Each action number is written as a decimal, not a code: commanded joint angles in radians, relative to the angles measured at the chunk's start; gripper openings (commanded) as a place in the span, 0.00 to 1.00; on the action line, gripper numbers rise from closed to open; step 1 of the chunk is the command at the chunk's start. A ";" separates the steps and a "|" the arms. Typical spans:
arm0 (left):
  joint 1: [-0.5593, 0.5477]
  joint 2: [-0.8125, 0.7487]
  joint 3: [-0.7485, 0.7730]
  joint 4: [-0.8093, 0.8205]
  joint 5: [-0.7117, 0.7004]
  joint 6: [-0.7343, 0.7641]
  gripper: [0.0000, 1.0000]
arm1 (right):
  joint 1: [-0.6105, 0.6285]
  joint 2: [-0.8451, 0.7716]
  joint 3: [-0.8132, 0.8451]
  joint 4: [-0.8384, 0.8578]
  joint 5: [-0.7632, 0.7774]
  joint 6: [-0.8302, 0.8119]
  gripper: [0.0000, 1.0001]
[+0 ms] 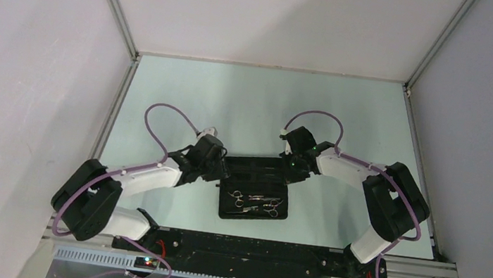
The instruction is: Sort the hair-cutting tools
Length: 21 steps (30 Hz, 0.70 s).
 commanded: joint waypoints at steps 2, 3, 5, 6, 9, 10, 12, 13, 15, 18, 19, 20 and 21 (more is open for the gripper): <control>-0.022 -0.071 0.049 0.016 -0.020 0.019 0.47 | -0.009 -0.038 -0.017 0.034 0.042 -0.003 0.15; -0.021 -0.095 0.050 0.002 -0.030 0.024 0.52 | -0.009 -0.058 -0.017 0.036 0.043 -0.004 0.20; -0.020 -0.129 0.055 -0.025 -0.061 0.041 0.58 | -0.006 -0.091 -0.017 0.040 0.043 -0.007 0.32; -0.018 -0.142 0.056 -0.035 -0.080 0.053 0.60 | 0.001 -0.113 -0.016 0.037 0.045 -0.012 0.41; 0.003 -0.199 0.053 -0.069 -0.090 0.065 0.69 | 0.023 -0.157 -0.017 0.001 0.070 -0.030 0.51; 0.011 -0.212 0.052 -0.074 -0.087 0.068 0.71 | 0.040 -0.176 -0.017 -0.012 0.079 -0.045 0.53; 0.035 -0.265 0.040 -0.090 -0.082 0.076 0.76 | 0.088 -0.206 -0.016 -0.057 0.126 -0.075 0.55; 0.051 -0.309 0.028 -0.104 -0.085 0.079 0.80 | 0.111 -0.214 -0.016 -0.091 0.171 -0.085 0.56; 0.082 -0.382 0.010 -0.132 -0.088 0.086 0.85 | 0.191 -0.234 -0.017 -0.140 0.230 -0.108 0.57; 0.138 -0.513 -0.012 -0.192 -0.094 0.090 0.91 | 0.345 -0.249 -0.022 -0.179 0.272 -0.123 0.58; 0.148 -0.540 -0.022 -0.205 -0.101 0.093 0.92 | 0.371 -0.249 -0.022 -0.191 0.271 -0.121 0.59; 0.168 -0.588 -0.026 -0.231 -0.105 0.100 0.93 | 0.426 -0.244 -0.023 -0.197 0.270 -0.120 0.59; 0.176 -0.613 -0.034 -0.243 -0.115 0.107 0.94 | 0.477 -0.235 -0.023 -0.208 0.271 -0.117 0.59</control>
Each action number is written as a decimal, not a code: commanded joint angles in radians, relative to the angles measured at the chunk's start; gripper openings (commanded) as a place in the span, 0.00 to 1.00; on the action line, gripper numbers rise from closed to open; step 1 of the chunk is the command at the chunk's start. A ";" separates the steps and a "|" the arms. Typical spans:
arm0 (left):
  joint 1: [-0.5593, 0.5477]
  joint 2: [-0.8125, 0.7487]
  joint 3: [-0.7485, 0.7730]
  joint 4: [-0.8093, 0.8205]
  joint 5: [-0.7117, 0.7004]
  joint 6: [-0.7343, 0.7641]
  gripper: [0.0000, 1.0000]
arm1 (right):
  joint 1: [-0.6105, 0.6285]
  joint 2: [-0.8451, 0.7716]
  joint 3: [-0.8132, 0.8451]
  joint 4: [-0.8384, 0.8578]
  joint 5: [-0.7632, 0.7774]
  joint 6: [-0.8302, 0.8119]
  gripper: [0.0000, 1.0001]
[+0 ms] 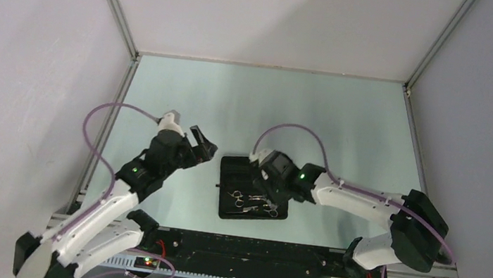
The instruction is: Sort the hair-cutting tools
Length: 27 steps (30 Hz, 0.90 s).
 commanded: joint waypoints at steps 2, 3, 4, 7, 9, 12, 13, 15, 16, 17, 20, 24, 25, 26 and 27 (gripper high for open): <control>0.069 -0.170 -0.039 -0.117 -0.061 0.054 0.95 | 0.209 0.007 -0.003 -0.102 0.074 -0.026 0.59; 0.084 -0.207 -0.042 -0.137 -0.067 0.057 0.95 | 0.230 0.017 0.000 -0.105 0.073 -0.029 0.59; 0.092 -0.221 -0.046 -0.146 -0.067 0.066 0.96 | 0.266 0.027 0.001 -0.107 0.073 -0.039 0.59; 0.127 -0.275 -0.059 -0.186 -0.059 0.082 0.96 | 0.296 0.061 0.011 -0.116 0.061 -0.050 0.60; 0.137 -0.294 -0.065 -0.201 -0.053 0.088 0.96 | 0.299 0.094 0.022 -0.122 0.055 -0.062 0.60; 0.142 -0.313 -0.074 -0.211 -0.050 0.093 0.96 | 0.303 0.144 0.035 -0.133 0.064 -0.095 0.60; 0.142 -0.318 -0.079 -0.212 -0.049 0.092 0.96 | 0.303 0.153 0.039 -0.137 0.083 -0.099 0.60; 0.143 -0.321 -0.084 -0.208 -0.046 0.092 0.96 | 0.293 0.177 0.041 -0.138 0.122 -0.101 0.60; 0.143 -0.320 -0.085 -0.204 -0.045 0.091 0.96 | 0.286 0.182 0.041 -0.137 0.134 -0.100 0.60; 0.143 -0.319 -0.086 -0.202 -0.044 0.091 0.96 | 0.271 0.188 0.042 -0.133 0.160 -0.093 0.60; 0.143 -0.306 -0.082 -0.193 -0.033 0.097 0.96 | 0.217 0.195 0.042 -0.114 0.230 -0.083 0.59; 0.145 -0.292 -0.070 -0.185 -0.016 0.102 0.96 | 0.061 0.198 0.054 -0.024 0.233 -0.047 0.58; 0.145 -0.290 -0.068 -0.184 -0.015 0.104 0.96 | 0.004 0.198 0.057 -0.003 0.233 -0.044 0.58; 0.145 -0.289 -0.068 -0.185 -0.013 0.105 0.96 | -0.024 0.198 0.065 0.035 0.229 -0.043 0.58; 0.145 -0.289 -0.067 -0.185 -0.013 0.105 0.96 | -0.075 0.204 0.072 0.049 0.228 -0.046 0.58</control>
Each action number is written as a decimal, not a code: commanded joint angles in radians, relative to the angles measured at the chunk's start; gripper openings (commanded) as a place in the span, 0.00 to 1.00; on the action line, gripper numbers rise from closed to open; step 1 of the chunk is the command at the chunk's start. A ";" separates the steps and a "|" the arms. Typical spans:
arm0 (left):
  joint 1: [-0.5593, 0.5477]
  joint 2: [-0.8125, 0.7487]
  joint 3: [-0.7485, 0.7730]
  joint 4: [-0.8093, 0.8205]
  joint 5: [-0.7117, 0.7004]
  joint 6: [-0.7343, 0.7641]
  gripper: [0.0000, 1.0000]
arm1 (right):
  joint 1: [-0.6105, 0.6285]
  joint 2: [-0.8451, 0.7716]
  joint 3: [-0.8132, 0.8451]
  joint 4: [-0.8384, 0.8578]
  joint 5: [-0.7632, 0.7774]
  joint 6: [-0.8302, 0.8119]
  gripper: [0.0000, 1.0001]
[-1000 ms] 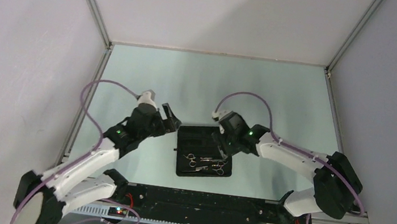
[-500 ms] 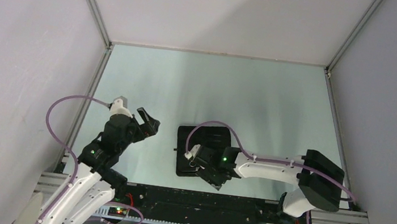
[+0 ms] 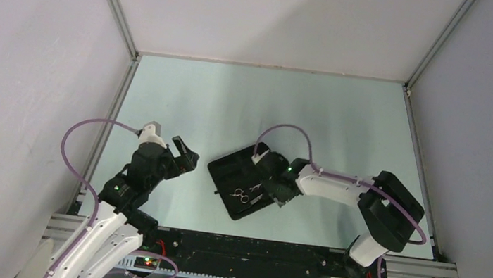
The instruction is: Sort the hair-cutting tools
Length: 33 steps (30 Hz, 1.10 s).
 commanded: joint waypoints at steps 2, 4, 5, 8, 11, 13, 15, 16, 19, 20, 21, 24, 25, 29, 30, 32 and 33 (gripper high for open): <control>0.010 0.006 0.013 0.026 0.017 0.030 0.96 | -0.205 0.020 0.078 0.169 0.055 0.006 0.58; 0.012 0.012 0.012 0.036 0.020 0.030 0.96 | -0.271 0.028 0.101 0.197 0.028 0.002 0.58; 0.014 0.020 0.012 0.040 0.025 0.030 0.96 | -0.310 0.028 0.116 0.211 -0.007 0.007 0.58; 0.019 0.064 0.011 0.084 0.039 0.027 0.96 | -0.381 -0.005 0.124 0.230 -0.123 0.059 0.58; 0.034 0.128 0.011 0.146 0.074 0.023 0.96 | -0.448 -0.065 0.093 0.270 -0.328 0.194 0.58; 0.058 0.195 0.018 0.204 0.113 0.016 0.96 | -0.469 -0.097 0.055 0.317 -0.443 0.286 0.59; 0.083 0.277 0.032 0.259 0.156 0.013 0.96 | -0.479 -0.128 0.001 0.380 -0.527 0.377 0.59; 0.098 0.331 0.042 0.294 0.192 0.013 0.96 | -0.480 -0.140 -0.047 0.407 -0.575 0.409 0.59; 0.119 0.468 0.081 0.348 0.246 0.028 0.95 | -0.479 -0.204 -0.171 0.591 -0.631 0.594 0.59; 0.124 0.496 0.092 0.355 0.266 0.033 0.95 | -0.480 -0.227 -0.235 0.665 -0.633 0.682 0.59; 0.125 0.547 0.113 0.368 0.285 0.046 0.95 | -0.480 -0.238 -0.271 0.714 -0.634 0.720 0.57; 0.128 0.643 0.166 0.389 0.334 0.090 0.94 | -0.477 -0.287 -0.432 0.918 -0.615 0.881 0.56; 0.128 0.688 0.175 0.397 0.357 0.098 0.94 | -0.476 -0.294 -0.482 0.948 -0.597 0.902 0.55; 0.128 0.812 0.236 0.396 0.425 0.139 0.94 | -0.468 -0.315 -0.545 1.026 -0.561 0.971 0.54; 0.128 0.830 0.247 0.400 0.438 0.142 0.94 | -0.466 -0.310 -0.547 1.025 -0.560 0.982 0.54; 0.128 0.895 0.259 0.406 0.473 0.146 0.94 | -0.462 -0.298 -0.553 1.024 -0.555 1.001 0.52; 0.128 0.909 0.261 0.406 0.479 0.146 0.93 | -0.460 -0.288 -0.560 1.045 -0.555 1.012 0.51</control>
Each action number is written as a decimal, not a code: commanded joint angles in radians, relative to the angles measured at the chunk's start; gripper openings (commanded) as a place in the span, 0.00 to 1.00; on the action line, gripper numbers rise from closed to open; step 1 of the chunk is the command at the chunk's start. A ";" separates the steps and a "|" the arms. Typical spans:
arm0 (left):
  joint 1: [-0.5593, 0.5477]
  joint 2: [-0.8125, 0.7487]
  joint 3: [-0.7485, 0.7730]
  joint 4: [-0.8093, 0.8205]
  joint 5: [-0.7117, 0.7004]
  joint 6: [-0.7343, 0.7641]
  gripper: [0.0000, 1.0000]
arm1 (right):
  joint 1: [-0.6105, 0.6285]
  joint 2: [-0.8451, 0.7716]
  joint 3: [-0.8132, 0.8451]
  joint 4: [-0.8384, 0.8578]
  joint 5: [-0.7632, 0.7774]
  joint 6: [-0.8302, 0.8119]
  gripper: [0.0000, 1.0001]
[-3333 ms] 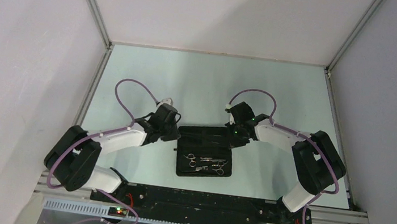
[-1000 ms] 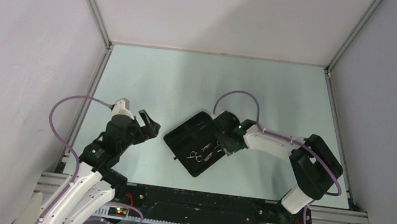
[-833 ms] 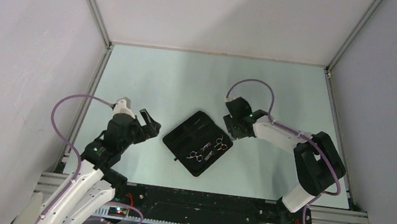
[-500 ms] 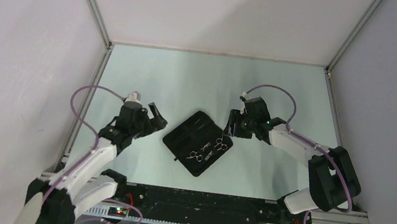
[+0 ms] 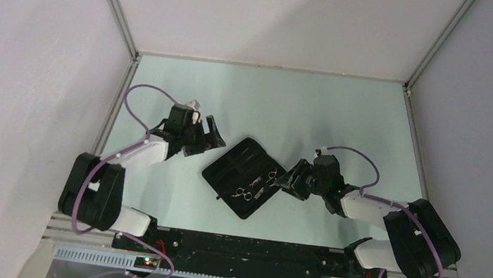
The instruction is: Sort the hair-cutting tools
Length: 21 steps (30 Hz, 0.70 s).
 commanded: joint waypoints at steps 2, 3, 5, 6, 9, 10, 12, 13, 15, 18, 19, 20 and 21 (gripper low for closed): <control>0.007 0.101 0.046 0.032 0.113 0.055 0.93 | 0.014 0.015 -0.020 0.185 0.029 0.115 0.49; 0.006 0.122 0.048 0.034 0.131 0.057 0.93 | 0.014 0.022 -0.022 0.195 0.029 0.118 0.48; 0.007 0.146 0.051 0.037 0.163 0.053 0.91 | 0.017 0.050 -0.025 0.226 0.019 0.129 0.46; 0.005 0.153 0.050 0.038 0.174 0.049 0.90 | 0.021 0.066 -0.026 0.243 0.018 0.135 0.46; -0.007 0.178 0.048 0.037 0.208 0.044 0.89 | 0.032 0.099 -0.030 0.281 0.011 0.145 0.46; -0.010 0.183 0.044 0.037 0.209 0.043 0.89 | 0.034 0.104 -0.030 0.284 0.011 0.145 0.46; -0.018 0.196 0.039 0.040 0.225 0.038 0.89 | 0.037 0.117 -0.029 0.289 0.010 0.146 0.46; -0.024 0.199 0.037 0.044 0.235 0.034 0.88 | 0.037 0.123 -0.030 0.289 0.007 0.145 0.46; -0.036 0.191 0.029 0.053 0.255 0.024 0.87 | 0.037 0.128 -0.029 0.284 0.006 0.142 0.46; -0.055 0.137 0.014 0.067 0.270 0.001 0.85 | 0.036 0.126 -0.030 0.279 0.011 0.130 0.46; -0.063 0.125 0.012 0.070 0.273 -0.005 0.84 | 0.035 0.125 -0.030 0.276 0.015 0.125 0.46; -0.068 0.095 0.008 0.075 0.277 -0.017 0.83 | 0.035 0.126 -0.030 0.275 0.017 0.124 0.46; -0.078 0.081 0.006 0.077 0.278 -0.023 0.82 | 0.035 0.129 -0.030 0.276 0.018 0.121 0.47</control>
